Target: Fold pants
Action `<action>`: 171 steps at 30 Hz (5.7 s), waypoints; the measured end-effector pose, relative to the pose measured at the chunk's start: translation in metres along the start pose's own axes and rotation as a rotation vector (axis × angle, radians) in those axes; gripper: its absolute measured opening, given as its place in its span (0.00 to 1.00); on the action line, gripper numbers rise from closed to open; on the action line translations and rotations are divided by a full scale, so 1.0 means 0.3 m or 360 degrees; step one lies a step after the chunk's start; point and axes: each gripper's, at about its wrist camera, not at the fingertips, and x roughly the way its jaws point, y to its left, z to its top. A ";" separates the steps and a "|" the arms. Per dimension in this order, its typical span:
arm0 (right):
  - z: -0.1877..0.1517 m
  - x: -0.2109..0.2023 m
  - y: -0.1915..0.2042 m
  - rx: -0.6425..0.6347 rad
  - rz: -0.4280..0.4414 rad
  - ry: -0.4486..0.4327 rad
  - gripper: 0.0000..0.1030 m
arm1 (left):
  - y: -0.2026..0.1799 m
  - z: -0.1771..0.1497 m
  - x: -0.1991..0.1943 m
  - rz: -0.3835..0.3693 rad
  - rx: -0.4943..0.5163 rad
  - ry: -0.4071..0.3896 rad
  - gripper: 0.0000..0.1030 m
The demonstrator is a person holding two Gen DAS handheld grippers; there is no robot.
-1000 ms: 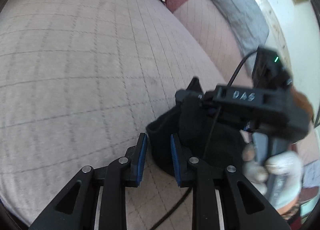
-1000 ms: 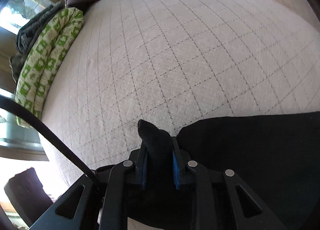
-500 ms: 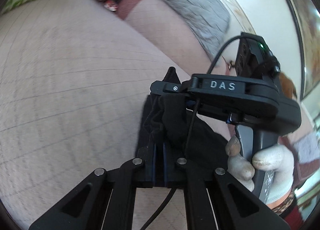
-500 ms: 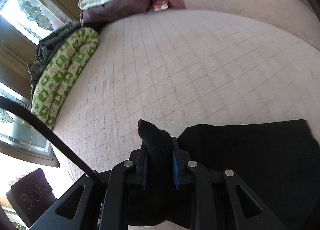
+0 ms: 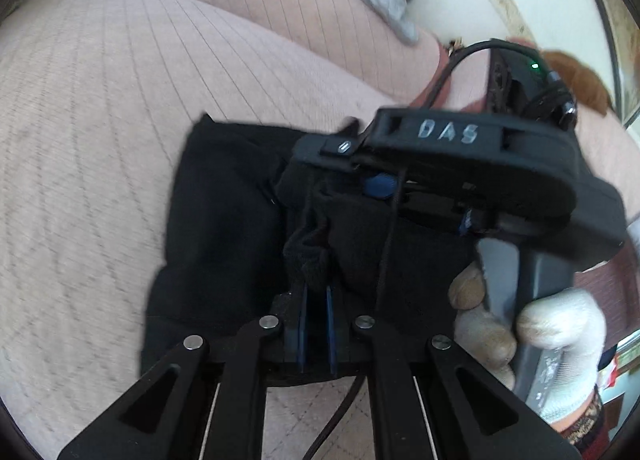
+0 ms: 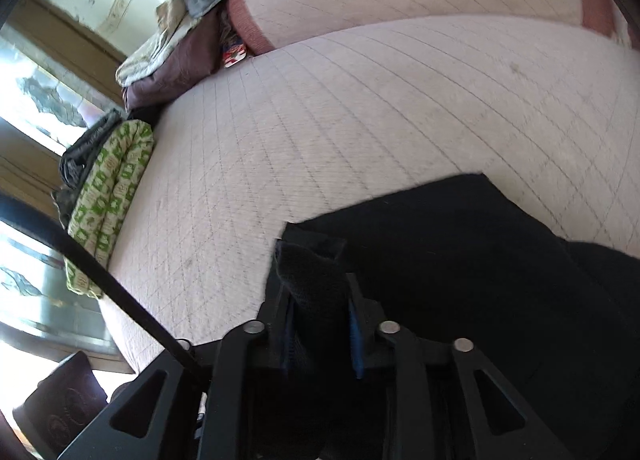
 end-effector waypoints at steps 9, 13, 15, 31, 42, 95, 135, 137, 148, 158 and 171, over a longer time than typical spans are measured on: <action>-0.078 -0.247 -0.245 0.0292 -0.0150 -0.0398 0.43 | -0.095 -0.068 -0.138 -0.0124 0.0187 0.0008 0.58; -0.126 -0.341 -0.183 0.0198 -0.0073 -0.0494 0.45 | -0.036 -0.089 -0.215 -0.0058 0.0176 -0.0038 0.60; -0.153 -0.328 -0.138 0.0115 0.0034 -0.0424 0.45 | 0.005 -0.105 -0.225 -0.0005 0.0127 -0.0050 0.60; -0.319 -0.171 -0.113 -0.0009 -0.0198 -0.0241 0.08 | 0.125 -0.095 -0.295 0.0345 0.0030 -0.0165 0.60; -0.368 -0.316 -0.258 0.0345 -0.0268 -0.0452 0.17 | 0.142 -0.098 -0.097 0.0516 0.0177 -0.0027 0.60; -0.735 -0.586 -0.658 0.1013 -0.0185 -0.0937 0.58 | -0.846 0.053 0.772 0.0261 0.1205 0.0867 0.69; -0.438 -0.063 0.261 -0.0181 -0.0110 -0.0531 0.72 | 0.312 0.450 -0.008 -0.0238 -0.0023 0.0275 0.46; -0.433 -0.037 0.276 -0.0190 -0.0053 -0.0493 0.77 | 0.364 0.455 -0.044 -0.0213 -0.0088 0.0218 0.46; -0.531 -0.111 0.286 -0.0273 0.0029 -0.0416 0.78 | 0.454 0.398 -0.250 -0.0124 -0.0154 0.0057 0.54; -0.372 -0.329 0.064 -0.0005 -0.0208 -0.0663 0.76 | 0.318 0.229 -0.260 -0.0383 -0.0114 -0.0048 0.55; 0.002 -0.009 0.102 -0.0251 -0.0585 -0.0265 0.73 | 0.378 0.191 -0.130 0.0068 -0.0016 0.0114 0.56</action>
